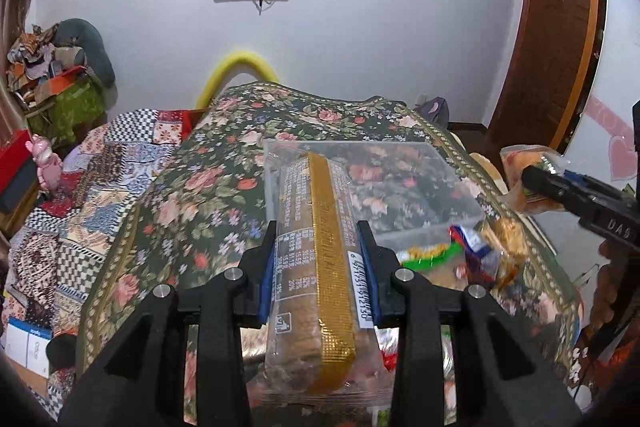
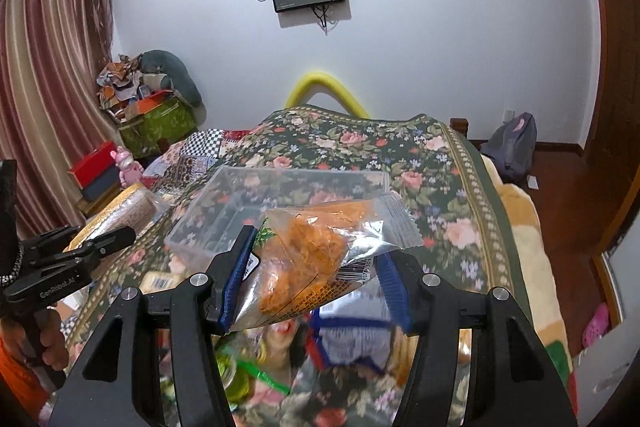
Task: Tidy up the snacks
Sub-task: 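Lower wafer bar into clear box with left tool while right drops cracker bag in, then grasp the barcoded bread pack with left tool while right grasps cookie pack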
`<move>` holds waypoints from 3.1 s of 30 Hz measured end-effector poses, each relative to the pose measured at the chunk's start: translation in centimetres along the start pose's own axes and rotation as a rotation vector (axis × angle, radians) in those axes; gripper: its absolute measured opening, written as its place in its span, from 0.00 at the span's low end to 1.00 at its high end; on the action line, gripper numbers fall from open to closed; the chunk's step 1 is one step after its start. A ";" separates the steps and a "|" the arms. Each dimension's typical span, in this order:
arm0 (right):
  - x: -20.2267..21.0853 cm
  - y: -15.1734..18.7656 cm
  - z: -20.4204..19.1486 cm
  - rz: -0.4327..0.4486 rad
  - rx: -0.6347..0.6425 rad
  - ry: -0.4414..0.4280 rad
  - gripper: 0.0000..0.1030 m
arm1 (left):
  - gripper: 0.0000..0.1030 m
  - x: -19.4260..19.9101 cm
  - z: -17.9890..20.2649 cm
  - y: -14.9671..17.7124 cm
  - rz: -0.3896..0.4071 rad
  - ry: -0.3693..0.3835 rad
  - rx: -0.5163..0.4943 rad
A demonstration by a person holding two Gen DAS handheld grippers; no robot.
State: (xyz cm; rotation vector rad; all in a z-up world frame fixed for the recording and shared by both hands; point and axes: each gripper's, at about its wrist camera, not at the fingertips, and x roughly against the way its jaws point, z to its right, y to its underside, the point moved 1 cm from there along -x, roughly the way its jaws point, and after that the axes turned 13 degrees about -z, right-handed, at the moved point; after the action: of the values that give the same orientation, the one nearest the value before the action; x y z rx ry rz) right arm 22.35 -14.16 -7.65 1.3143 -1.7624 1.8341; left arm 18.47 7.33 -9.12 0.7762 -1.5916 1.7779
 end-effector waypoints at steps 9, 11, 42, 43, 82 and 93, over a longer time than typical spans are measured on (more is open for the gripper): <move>-4.3 -2.2 0.5 -0.055 -0.001 0.002 0.53 | 0.34 -4.4 0.4 -3.4 -0.028 0.004 -0.007; -5.3 -2.6 0.6 -0.075 0.001 -0.003 0.53 | 0.34 -5.6 0.3 -4.0 -0.044 0.010 -0.007; -8.7 -3.7 0.6 -0.214 0.064 0.018 0.53 | 0.38 -9.6 1.3 -5.6 -0.131 0.017 -0.061; -8.1 -3.7 0.8 -0.202 0.060 0.018 0.53 | 0.40 -9.0 1.2 -5.5 -0.122 0.020 -0.061; -4.9 7.0 12.5 -0.297 -0.166 0.192 0.64 | 0.88 -10.2 -4.6 5.1 -0.316 -0.105 0.057; -7.7 6.9 12.8 -0.322 -0.182 0.190 0.57 | 0.85 -11.8 -5.5 6.3 -0.323 -0.098 0.083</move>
State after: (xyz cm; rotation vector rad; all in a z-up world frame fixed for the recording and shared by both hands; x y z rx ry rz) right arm 26.78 -24.26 -19.87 1.2250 -1.4820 1.5291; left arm 20.97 11.50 -22.73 1.1072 -1.3681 1.5979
